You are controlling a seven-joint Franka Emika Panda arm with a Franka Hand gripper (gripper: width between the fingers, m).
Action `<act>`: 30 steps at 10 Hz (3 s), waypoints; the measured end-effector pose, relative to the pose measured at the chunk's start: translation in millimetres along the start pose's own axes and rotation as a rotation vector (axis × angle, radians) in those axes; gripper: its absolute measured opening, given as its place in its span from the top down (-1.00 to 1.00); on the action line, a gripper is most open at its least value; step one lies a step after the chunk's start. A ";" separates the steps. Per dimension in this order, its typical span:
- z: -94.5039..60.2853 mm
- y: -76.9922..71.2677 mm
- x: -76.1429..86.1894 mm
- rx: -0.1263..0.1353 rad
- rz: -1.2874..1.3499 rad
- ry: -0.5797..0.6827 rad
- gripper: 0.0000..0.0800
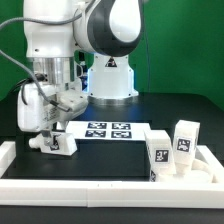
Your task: Assemble stool
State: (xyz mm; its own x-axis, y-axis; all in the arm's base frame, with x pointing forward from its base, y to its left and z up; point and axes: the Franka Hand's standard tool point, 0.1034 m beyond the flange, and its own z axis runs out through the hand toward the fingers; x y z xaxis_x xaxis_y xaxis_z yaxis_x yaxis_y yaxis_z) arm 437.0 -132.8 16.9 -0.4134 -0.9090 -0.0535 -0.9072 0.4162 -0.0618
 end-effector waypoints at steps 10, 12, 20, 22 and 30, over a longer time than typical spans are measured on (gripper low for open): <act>-0.1 8.5 14.9 0.066 1.121 -0.054 0.17; 1.1 10.2 18.5 0.079 1.161 -0.051 0.17; -17.8 -2.6 17.1 0.119 0.487 -0.043 -0.62; -12.8 -0.3 15.8 0.094 0.343 -0.020 -0.62; -43.5 -19.1 7.2 0.137 -0.259 -0.036 -0.62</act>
Offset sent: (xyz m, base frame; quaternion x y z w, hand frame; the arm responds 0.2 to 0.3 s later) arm -0.0133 0.0085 -0.0033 0.0256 0.0039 0.3541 0.9348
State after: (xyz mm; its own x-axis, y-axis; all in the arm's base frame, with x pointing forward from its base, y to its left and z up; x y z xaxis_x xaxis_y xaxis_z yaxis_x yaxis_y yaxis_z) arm 447.9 -148.2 61.1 -0.1644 -0.9849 -0.0538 -0.9619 0.1722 -0.2123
